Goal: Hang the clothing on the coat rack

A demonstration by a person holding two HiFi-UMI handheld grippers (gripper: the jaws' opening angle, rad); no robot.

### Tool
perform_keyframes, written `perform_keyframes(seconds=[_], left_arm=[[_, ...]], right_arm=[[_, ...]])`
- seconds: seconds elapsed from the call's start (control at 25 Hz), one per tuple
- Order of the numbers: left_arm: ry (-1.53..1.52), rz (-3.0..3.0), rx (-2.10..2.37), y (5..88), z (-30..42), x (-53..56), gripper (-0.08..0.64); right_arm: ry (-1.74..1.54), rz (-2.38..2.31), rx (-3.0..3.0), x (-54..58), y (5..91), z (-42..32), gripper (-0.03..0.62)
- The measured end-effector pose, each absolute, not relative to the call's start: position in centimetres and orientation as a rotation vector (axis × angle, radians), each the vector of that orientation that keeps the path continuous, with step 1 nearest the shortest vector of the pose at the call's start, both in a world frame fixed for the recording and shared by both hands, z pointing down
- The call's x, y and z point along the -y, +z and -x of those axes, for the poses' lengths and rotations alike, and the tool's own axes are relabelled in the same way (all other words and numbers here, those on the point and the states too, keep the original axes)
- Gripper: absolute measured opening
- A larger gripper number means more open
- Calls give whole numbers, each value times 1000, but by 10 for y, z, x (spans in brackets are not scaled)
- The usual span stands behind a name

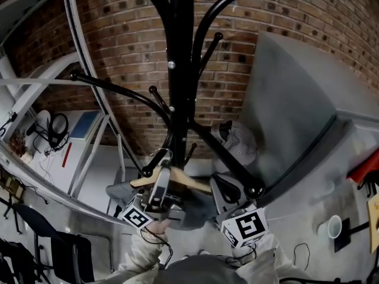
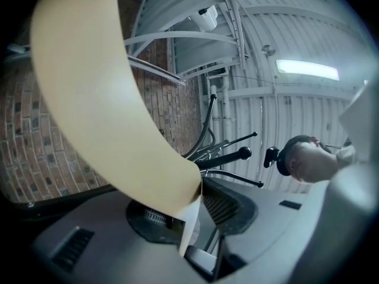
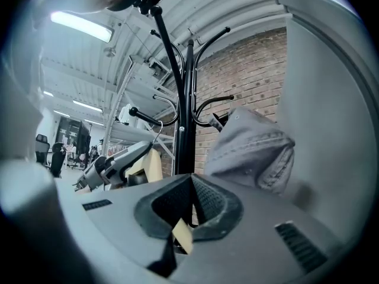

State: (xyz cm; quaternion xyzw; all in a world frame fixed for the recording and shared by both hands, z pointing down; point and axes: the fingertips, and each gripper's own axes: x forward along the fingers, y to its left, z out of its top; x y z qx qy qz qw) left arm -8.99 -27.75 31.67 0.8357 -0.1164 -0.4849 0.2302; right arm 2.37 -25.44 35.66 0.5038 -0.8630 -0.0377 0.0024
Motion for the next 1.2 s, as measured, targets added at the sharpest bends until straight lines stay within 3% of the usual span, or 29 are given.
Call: perform_keyframes(seconds=[0.36,1.2], left_arm=[[-1222,-2319,422,327,81,270,115],[-1285,-1994,486,354,94,246,118]], right_arm=[[-112,-1570,2726,240,356,-21,23],[-65,-1522,2758,209,367,-17,23]])
